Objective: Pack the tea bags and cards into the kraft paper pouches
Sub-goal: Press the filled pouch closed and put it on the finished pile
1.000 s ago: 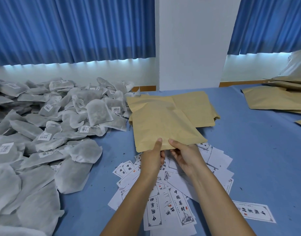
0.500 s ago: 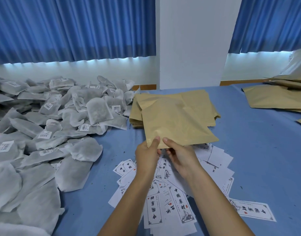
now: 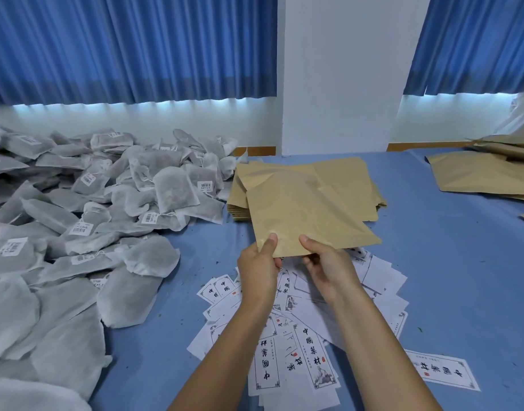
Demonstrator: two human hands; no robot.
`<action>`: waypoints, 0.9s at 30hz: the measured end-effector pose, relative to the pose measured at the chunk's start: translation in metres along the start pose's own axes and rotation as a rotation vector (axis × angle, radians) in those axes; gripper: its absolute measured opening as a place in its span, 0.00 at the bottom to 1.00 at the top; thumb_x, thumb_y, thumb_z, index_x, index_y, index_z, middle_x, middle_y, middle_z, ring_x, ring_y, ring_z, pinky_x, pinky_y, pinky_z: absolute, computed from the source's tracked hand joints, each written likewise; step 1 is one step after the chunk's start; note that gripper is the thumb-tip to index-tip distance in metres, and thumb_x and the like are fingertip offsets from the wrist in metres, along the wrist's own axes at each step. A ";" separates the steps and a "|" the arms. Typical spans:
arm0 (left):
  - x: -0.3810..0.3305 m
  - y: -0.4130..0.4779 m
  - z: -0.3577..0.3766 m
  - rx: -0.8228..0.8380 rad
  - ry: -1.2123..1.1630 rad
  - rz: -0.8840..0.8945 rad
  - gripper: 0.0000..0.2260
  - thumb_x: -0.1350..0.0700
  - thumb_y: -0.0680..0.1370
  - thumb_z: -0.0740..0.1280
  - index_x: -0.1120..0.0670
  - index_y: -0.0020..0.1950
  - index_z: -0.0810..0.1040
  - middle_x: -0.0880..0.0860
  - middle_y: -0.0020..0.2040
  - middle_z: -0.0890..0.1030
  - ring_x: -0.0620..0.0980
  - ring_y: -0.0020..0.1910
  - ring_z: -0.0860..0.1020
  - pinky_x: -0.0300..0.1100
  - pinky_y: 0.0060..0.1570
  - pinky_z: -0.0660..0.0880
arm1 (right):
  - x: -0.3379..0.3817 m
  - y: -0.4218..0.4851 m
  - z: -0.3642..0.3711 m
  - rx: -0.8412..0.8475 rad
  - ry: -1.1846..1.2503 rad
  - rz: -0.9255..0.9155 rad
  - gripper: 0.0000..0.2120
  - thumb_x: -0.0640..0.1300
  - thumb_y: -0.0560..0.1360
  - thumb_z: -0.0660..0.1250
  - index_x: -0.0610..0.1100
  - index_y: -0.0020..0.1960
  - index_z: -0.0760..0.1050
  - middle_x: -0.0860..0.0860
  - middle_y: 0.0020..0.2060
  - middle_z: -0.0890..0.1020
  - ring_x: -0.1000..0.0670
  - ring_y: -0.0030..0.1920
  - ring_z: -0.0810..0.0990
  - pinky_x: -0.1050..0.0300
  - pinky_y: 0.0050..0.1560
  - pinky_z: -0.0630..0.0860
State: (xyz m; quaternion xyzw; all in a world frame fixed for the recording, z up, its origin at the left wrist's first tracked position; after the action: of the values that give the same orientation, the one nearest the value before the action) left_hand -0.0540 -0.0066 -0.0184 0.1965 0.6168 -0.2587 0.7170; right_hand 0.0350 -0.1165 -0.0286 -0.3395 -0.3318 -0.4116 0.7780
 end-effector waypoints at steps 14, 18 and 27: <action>-0.006 0.002 -0.018 -0.115 -0.100 -0.013 0.12 0.52 0.78 0.66 0.53 0.34 0.75 0.46 0.22 0.69 0.43 0.21 0.66 0.34 0.22 0.63 | 0.003 0.004 -0.007 -0.031 0.074 -0.013 0.05 0.33 0.74 0.69 0.41 0.47 0.78 0.50 0.43 0.83 0.53 0.44 0.79 0.61 0.44 0.75; -0.006 0.001 -0.019 -0.115 -0.103 -0.012 0.12 0.53 0.78 0.67 0.52 0.34 0.75 0.47 0.22 0.69 0.42 0.21 0.66 0.32 0.22 0.63 | 0.005 0.004 -0.009 -0.078 0.064 -0.011 0.07 0.31 0.74 0.68 0.40 0.49 0.77 0.48 0.44 0.82 0.53 0.42 0.79 0.62 0.41 0.73; -0.009 -0.006 -0.014 -0.134 -0.112 0.041 0.16 0.52 0.77 0.67 0.48 0.29 0.73 0.45 0.22 0.68 0.43 0.22 0.64 0.37 0.25 0.62 | 0.015 0.006 -0.018 -0.155 0.046 -0.075 0.05 0.33 0.78 0.62 0.39 0.52 0.74 0.48 0.42 0.79 0.52 0.37 0.75 0.61 0.34 0.70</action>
State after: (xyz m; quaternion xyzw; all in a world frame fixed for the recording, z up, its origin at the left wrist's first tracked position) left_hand -0.0698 -0.0017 -0.0119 0.1460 0.5875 -0.2129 0.7670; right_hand 0.0512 -0.1342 -0.0280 -0.3768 -0.2935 -0.4726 0.7407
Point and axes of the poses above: each hand's wrist, its own y-axis towards the middle knuckle, its own z-axis out of the palm, x = y × z, the point moved 8 cm from there along y, towards the middle knuckle
